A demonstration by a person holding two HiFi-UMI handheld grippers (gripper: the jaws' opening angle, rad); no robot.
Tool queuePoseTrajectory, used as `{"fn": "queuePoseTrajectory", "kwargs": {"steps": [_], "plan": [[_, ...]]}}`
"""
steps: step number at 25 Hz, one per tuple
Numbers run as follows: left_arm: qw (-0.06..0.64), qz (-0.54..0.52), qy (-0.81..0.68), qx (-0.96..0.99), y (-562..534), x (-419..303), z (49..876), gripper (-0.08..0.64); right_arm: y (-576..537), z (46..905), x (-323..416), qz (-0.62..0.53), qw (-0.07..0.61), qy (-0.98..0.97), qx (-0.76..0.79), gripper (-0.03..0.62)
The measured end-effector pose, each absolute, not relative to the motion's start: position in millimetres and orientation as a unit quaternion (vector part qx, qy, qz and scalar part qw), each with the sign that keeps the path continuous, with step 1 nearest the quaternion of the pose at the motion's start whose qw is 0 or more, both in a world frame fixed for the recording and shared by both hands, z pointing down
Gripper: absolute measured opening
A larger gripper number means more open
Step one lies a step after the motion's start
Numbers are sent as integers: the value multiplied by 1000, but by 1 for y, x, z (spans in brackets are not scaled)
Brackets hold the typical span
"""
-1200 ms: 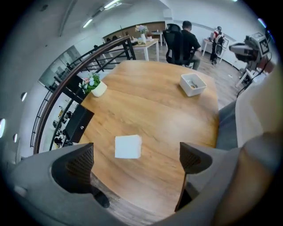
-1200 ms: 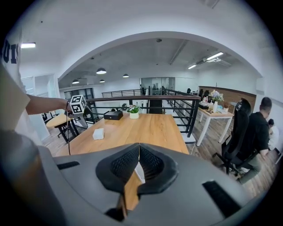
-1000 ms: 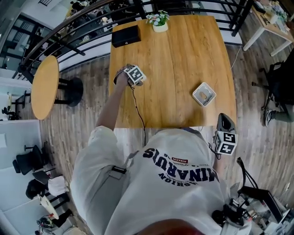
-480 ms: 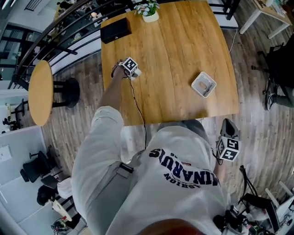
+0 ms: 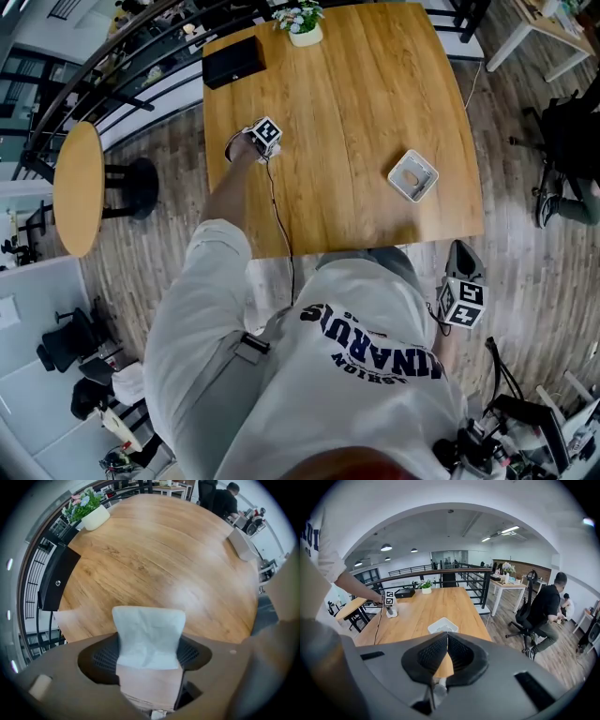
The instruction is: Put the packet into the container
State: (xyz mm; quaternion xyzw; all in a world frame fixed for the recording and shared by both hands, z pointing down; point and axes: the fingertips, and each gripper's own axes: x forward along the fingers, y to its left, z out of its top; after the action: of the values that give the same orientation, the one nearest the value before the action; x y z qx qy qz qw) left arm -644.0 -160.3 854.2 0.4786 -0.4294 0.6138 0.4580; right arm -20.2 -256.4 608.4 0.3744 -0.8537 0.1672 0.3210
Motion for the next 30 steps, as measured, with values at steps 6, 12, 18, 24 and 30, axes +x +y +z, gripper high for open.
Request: {"fn": "queuePoseTrajectory", "kwargs": {"steps": [6, 12, 18, 24, 30], "plan": [[447, 612, -418, 502, -157, -631, 851, 357, -259, 611, -26, 166, 315, -859, 367, 9], [401, 636, -390, 532, -149, -622, 833, 357, -262, 610, -30, 158, 305, -867, 361, 9], [235, 710, -316, 584, -148, -612, 765, 357, -267, 606, -34, 141, 303, -871, 360, 9], [80, 777, -195, 593, -134, -588, 694, 357, -269, 603, -43, 108, 314, -880, 339, 9], [21, 787, -181, 589, -146, -588, 642, 357, -274, 597, -54, 79, 320, -887, 322, 9]]}}
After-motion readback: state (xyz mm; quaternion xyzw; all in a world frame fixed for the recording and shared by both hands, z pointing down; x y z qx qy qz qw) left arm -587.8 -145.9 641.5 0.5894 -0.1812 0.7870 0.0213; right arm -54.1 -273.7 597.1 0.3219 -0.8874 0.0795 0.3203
